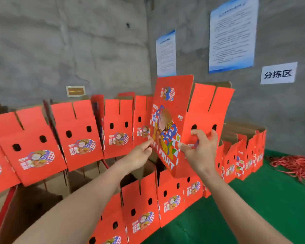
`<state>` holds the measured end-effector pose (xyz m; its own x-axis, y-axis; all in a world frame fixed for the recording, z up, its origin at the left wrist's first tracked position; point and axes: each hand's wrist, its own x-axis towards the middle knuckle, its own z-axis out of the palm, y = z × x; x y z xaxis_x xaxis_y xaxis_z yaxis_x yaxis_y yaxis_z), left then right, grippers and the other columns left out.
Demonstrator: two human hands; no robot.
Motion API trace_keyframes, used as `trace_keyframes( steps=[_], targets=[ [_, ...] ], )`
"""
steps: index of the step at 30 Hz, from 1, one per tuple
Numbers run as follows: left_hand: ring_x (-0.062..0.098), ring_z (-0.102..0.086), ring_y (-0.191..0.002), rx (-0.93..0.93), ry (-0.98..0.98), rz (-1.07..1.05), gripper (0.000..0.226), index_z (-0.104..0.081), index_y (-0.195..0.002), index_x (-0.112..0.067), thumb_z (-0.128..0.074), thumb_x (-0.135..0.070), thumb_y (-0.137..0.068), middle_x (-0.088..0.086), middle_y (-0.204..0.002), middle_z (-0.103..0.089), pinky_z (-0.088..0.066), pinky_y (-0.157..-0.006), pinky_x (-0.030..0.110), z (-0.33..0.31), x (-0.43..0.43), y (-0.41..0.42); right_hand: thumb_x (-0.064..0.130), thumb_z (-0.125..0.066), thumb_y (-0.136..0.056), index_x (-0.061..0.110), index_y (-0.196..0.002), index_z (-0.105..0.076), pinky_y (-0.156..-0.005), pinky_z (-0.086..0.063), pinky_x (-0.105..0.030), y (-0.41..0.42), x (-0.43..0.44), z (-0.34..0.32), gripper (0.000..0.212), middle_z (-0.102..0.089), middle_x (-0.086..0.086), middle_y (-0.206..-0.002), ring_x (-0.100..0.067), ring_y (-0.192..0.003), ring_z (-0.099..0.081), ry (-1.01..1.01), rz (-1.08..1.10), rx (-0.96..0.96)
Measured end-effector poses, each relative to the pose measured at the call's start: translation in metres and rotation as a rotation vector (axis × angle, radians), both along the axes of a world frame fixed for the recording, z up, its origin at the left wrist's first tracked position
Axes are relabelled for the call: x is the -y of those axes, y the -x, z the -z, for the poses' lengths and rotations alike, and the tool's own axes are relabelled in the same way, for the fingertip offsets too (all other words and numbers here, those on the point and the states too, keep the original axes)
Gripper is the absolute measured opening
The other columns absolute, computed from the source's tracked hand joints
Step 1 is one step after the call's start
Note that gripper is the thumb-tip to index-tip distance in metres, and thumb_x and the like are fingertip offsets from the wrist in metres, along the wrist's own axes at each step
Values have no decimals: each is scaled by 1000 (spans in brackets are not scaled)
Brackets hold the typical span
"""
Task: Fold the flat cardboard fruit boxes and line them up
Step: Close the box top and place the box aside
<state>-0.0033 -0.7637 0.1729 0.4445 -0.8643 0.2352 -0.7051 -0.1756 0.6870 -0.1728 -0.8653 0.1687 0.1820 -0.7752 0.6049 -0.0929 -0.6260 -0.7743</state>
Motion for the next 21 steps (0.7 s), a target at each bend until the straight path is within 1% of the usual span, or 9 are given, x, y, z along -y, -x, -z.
trace_keyframes(
  steps=[3,4,6,9,12,14,17,19,21],
  targets=[
    [17,-25,-143,226,-153,-46,45,-26,-150,-20,-27,-22,-104,2,-155,-28,-19,-109,18,31,17,-34,20,-79,-75,19,-118,-61,-115,-17,-34,-38,38,4,47,-8,-24,-153,-36,-144,-6,-29,80,-48],
    [19,-27,-142,294,-212,-51,46,-24,-150,-20,-26,-22,-105,4,-154,-30,-22,-109,20,42,20,-45,20,-77,-77,20,-121,-59,-115,-15,-35,-52,50,5,47,-4,-24,-154,-37,-144,-3,-36,94,-61],
    [18,-24,-143,379,-289,-6,47,-18,-151,-20,-25,-19,-104,5,-156,-25,-19,-110,18,63,21,-64,21,-72,-82,21,-128,-54,-115,-13,-38,-79,70,11,49,2,-23,-156,-41,-144,-2,-25,112,-88],
    [15,-10,-146,431,-362,96,52,-10,-151,-34,-27,-18,-104,-3,-160,-3,-12,-112,17,84,20,-81,30,-58,-93,28,-145,-32,-109,-25,-49,-116,91,27,59,10,-21,-156,-45,-142,-2,-18,129,-220],
    [17,-17,-145,455,-358,167,54,0,-146,-47,-26,-26,-104,-9,-160,7,-21,-109,19,90,23,-85,33,-46,-99,30,-152,-9,-106,-30,-54,-140,106,39,65,12,-21,-157,-46,-142,0,-1,182,-272],
    [18,-21,-144,466,-375,181,55,-1,-144,-53,-27,-24,-104,-11,-159,7,-27,-112,26,91,25,-84,27,-44,-100,22,-153,-4,-107,-30,-52,-150,116,38,67,10,-20,-157,-44,-143,-2,67,227,-298],
    [15,-14,-146,449,-406,168,59,-2,-142,-57,-28,-21,-103,-13,-159,0,-21,-116,29,93,26,-85,4,-44,-95,15,-153,2,-104,-36,-49,-155,132,34,74,11,-17,-158,-45,-142,-8,42,206,-361],
    [15,-12,-146,444,-414,163,61,-3,-142,-58,-29,-19,-103,-14,-159,-3,-20,-117,29,93,25,-83,-9,-40,-89,19,-152,10,-96,-41,-46,-154,138,37,86,11,-18,-158,-48,-138,-19,-36,164,-383],
    [15,-14,-146,456,-414,154,61,-3,-142,-58,-29,-19,-103,-14,-159,-4,-22,-116,30,93,26,-82,-18,-37,-82,28,-151,13,-83,-45,-42,-152,139,42,97,17,-17,-157,-49,-138,-20,-5,168,-395]
  ],
)
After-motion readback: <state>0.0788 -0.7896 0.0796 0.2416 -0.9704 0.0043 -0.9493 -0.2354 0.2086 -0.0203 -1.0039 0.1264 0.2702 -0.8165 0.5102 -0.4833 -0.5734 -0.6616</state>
